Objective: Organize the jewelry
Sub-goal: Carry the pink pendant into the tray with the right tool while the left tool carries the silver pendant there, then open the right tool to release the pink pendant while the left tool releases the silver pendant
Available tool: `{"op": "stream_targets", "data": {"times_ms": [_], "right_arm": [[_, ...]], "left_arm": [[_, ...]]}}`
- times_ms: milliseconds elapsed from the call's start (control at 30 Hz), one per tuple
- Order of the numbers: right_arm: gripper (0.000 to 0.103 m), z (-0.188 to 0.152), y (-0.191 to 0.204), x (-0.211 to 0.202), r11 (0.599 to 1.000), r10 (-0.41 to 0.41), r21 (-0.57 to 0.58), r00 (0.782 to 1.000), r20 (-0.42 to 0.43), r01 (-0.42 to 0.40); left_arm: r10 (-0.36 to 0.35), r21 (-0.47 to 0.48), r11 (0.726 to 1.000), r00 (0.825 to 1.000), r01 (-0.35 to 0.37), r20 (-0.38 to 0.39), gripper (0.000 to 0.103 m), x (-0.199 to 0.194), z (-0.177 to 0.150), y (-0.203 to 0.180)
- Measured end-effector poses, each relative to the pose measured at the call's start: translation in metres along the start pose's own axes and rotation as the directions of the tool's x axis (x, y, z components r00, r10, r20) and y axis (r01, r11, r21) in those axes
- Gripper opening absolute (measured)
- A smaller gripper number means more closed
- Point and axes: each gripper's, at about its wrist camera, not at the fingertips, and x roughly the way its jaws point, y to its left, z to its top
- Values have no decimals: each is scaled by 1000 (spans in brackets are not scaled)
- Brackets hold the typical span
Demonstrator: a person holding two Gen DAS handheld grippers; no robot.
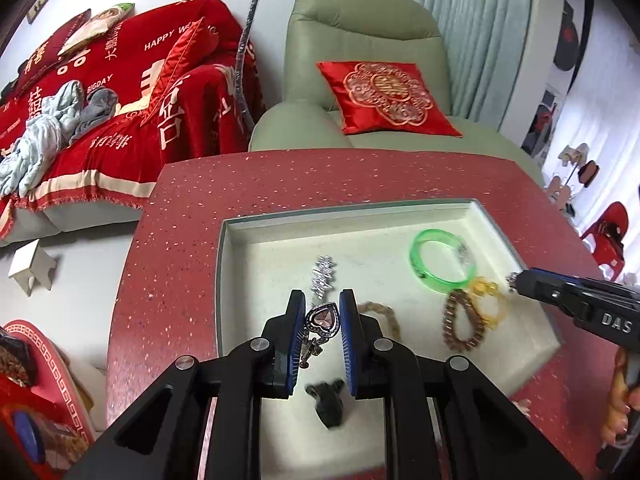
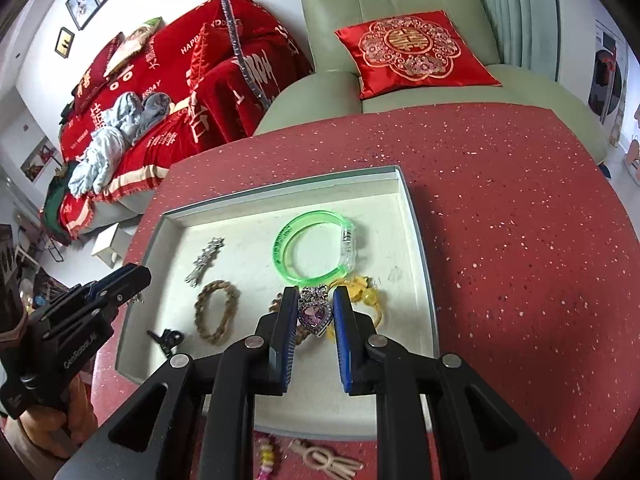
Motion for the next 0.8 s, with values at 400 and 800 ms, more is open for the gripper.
{"op": "stream_targets", "data": {"times_ms": [400,800], "right_arm": [[20,-2,-19,39,999,-42,26,998,-50,43],[22,-6,-21,44,999,-16,42,997,-70,19]], "left_arm": [[65,4,998,994,-65,-89,36,47,0,7],[123,49,992,989,-119,-86,36,51,-2,-4]]}}
